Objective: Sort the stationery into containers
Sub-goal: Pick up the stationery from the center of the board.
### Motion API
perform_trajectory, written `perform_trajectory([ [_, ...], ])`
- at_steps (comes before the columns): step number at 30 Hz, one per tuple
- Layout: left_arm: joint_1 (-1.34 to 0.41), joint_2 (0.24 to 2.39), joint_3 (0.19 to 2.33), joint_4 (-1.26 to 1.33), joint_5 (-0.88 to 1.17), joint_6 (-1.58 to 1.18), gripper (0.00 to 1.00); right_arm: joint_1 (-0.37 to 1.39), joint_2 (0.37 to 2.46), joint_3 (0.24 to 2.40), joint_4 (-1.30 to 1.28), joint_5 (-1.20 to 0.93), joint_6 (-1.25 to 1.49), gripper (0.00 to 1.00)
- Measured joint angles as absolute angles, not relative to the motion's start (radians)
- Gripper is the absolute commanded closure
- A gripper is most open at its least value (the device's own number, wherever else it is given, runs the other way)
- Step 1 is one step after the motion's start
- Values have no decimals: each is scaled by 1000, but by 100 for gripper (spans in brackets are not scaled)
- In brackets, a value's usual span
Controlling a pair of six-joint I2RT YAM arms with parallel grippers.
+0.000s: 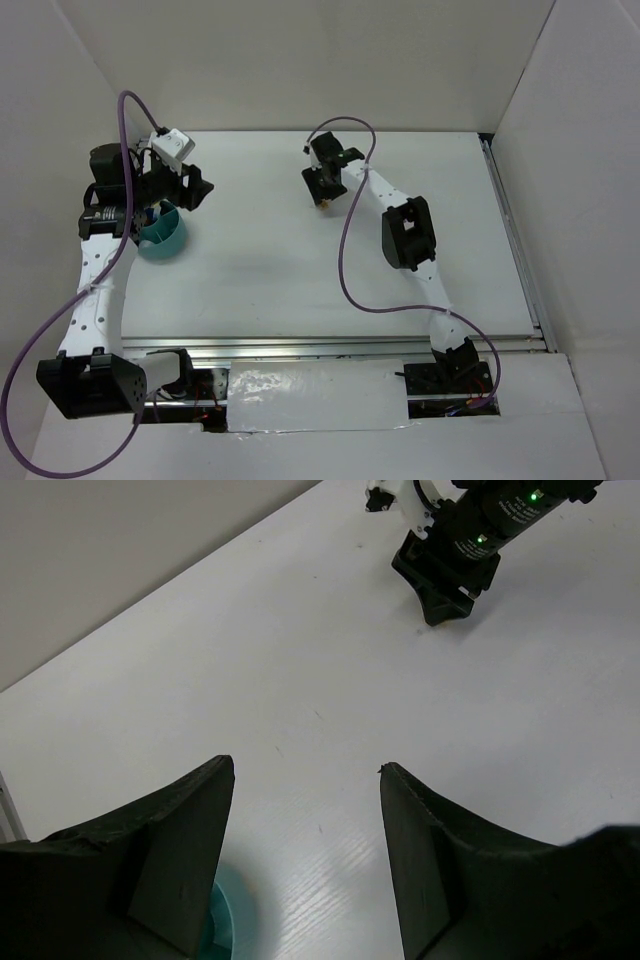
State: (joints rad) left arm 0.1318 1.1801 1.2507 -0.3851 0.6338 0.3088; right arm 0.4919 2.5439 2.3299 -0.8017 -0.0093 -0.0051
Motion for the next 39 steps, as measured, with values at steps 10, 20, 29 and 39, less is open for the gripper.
perform_trajectory([
  [10,132,1159,1226,-397,623,308,27,492,2561,2330,-801,-27,-47,64],
  [20,244,1148,1190,-364,647,125,27,511,2561,2342,-797,-163,-80,100],
  [29,369,1148,1011,-206,915,-174,27,552,2330,2146,-646,-519,8,100],
  [39,353,1002,889,-73,1024,-162,29,548,2087,2119,-302,-962,296,100],
])
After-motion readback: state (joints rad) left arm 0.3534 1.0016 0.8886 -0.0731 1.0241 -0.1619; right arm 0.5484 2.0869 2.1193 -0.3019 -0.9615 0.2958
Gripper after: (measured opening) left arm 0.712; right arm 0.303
